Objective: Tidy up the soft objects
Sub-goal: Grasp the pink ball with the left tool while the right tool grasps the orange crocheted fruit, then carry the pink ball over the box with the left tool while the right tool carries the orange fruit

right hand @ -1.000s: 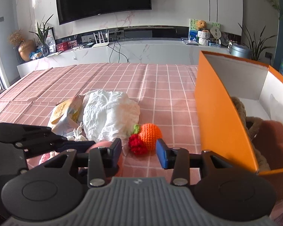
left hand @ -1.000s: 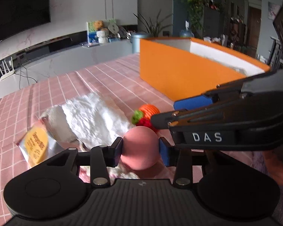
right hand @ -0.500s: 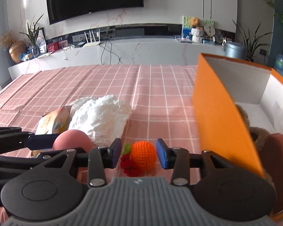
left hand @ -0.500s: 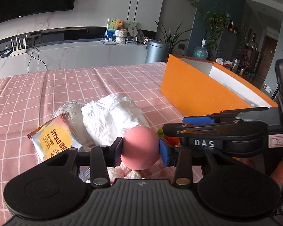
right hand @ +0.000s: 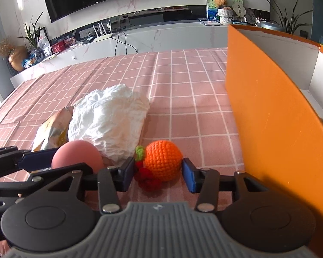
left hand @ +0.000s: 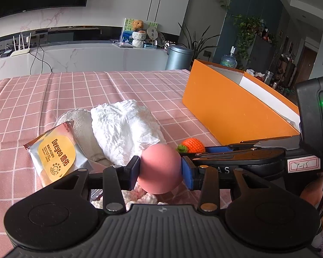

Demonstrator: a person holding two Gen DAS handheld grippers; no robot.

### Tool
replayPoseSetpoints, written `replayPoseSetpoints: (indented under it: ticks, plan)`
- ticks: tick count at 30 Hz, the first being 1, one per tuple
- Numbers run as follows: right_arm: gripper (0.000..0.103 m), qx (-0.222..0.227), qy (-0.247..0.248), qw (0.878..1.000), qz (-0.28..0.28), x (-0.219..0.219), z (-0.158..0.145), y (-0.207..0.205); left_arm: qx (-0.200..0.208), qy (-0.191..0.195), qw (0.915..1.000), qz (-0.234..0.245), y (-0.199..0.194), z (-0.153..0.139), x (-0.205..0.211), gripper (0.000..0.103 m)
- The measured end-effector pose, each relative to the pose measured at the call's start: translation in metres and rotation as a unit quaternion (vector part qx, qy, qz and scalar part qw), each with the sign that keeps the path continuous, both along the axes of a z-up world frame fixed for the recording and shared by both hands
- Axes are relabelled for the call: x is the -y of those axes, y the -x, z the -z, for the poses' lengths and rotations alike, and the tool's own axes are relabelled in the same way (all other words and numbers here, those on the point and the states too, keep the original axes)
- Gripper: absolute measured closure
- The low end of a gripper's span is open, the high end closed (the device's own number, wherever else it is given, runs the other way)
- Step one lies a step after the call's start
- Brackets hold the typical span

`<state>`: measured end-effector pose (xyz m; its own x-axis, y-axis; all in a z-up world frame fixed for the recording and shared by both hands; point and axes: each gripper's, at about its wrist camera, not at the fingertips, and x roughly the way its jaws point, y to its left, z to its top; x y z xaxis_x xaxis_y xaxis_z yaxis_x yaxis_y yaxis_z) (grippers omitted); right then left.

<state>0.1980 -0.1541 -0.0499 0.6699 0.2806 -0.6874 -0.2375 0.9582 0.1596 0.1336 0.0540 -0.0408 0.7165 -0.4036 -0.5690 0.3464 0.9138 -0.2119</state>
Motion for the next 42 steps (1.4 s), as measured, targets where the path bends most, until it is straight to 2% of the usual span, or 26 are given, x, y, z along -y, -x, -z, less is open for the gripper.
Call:
replayPoseSetpoints:
  ticks: [6, 12, 19, 23, 29, 35, 39, 42]
  plan:
    - [0.057, 0.017, 0.015, 1.0, -0.008, -0.002, -0.007, 0.01, 0.01, 0.007, 0.9999, 0.001, 0.009, -0.005, 0.003, 0.057]
    - [0.058, 0.074, 0.032, 0.997, -0.013, 0.0, -0.029, 0.033, 0.028, 0.022, 0.9993, 0.009, 0.025, -0.018, 0.004, 0.057]
    - [0.057, 0.132, 0.034, 0.991, -0.016, 0.011, -0.06, 0.06, 0.042, 0.063, 0.9971, 0.011, 0.038, -0.044, 0.006, 0.057]
    - [0.057, 0.136, 0.022, 0.99, -0.014, 0.024, -0.082, 0.07, 0.04, 0.083, 0.9957, 0.015, 0.036, -0.06, 0.013, 0.057]
    - [0.057, 0.13, 0.021, 0.991, -0.018, 0.054, -0.11, 0.071, 0.058, 0.079, 0.9942, 0.045, 0.024, -0.089, 0.043, 0.057]
    - [0.057, 0.129, 0.049, 0.99, -0.018, 0.099, -0.135, 0.061, 0.052, 0.079, 0.9915, 0.089, -0.004, -0.111, 0.084, 0.057]
    - [0.057, 0.11, 0.07, 0.991, -0.01, 0.135, -0.144, 0.045, 0.043, 0.062, 0.9896, 0.123, -0.027, -0.119, 0.116, 0.057]
    - [0.057, 0.101, 0.103, 0.989, -0.013, 0.154, -0.146, 0.031, 0.035, 0.028, 0.988, 0.148, -0.044, -0.122, 0.143, 0.057]
